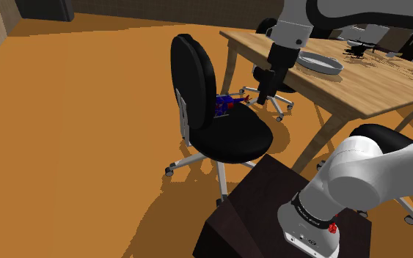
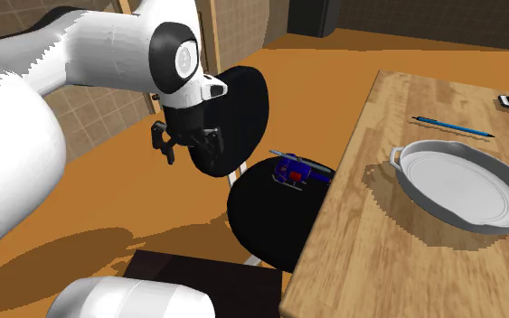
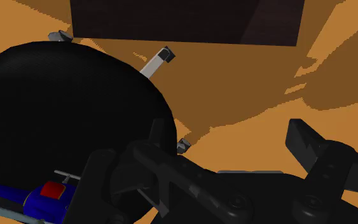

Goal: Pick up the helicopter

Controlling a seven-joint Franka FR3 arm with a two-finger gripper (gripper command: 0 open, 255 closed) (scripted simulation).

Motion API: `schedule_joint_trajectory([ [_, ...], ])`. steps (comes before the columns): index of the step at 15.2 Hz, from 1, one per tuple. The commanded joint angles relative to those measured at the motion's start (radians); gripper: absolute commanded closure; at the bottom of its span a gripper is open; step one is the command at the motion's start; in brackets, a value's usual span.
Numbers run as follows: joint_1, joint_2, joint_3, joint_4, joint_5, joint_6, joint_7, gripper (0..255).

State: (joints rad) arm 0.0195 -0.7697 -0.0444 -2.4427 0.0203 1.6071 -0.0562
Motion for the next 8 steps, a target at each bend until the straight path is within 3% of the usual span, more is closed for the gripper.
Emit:
schedule_joint_trajectory([
  [1,0.0,0.0,0.0,0.0,0.0,0.0,0.0,0],
  [8,-0.002,0.108,-0.181,0.002,-0.13,0.088,-0.331,0],
])
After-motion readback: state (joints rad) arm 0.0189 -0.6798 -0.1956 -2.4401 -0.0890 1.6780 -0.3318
